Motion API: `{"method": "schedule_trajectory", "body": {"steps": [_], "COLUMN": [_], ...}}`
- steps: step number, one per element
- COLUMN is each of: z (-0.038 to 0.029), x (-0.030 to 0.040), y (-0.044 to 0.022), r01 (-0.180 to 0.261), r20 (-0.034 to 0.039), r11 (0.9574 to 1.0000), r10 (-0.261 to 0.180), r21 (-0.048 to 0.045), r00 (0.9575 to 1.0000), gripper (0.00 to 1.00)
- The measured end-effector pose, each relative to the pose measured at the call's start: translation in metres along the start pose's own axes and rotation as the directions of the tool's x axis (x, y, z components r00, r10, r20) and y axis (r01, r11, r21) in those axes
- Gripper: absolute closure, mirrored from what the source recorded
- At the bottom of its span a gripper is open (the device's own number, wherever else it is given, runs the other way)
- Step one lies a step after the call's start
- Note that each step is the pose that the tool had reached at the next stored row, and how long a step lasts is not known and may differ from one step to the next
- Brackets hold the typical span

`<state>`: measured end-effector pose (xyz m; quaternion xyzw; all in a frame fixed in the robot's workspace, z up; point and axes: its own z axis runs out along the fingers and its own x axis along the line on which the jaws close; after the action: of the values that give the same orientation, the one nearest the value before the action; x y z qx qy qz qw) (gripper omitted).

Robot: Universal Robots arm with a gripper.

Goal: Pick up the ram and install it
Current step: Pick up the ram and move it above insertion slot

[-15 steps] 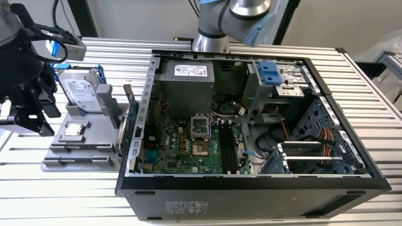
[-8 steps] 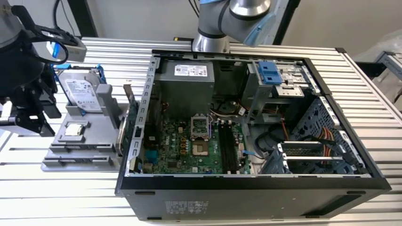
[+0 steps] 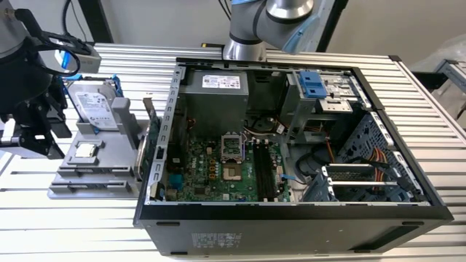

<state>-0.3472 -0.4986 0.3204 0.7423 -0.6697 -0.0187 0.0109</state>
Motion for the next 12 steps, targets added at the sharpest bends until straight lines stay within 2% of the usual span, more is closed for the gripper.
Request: {"method": "schedule_trajectory", "body": {"steps": [6, 12], "z": [0.0014, 0.0024], "x": [0.0000, -0.0013], "y": [-0.0001, -0.0003], "r01": [0.000, 0.000], "r20": [-0.0001, -0.0063], "r11": [1.0000, 1.0000], "r10": [0.000, 0.000], "r21": [0.0000, -0.0004], "r00": [1.0000, 1.0000], "gripper": [0.00, 0.00]}}
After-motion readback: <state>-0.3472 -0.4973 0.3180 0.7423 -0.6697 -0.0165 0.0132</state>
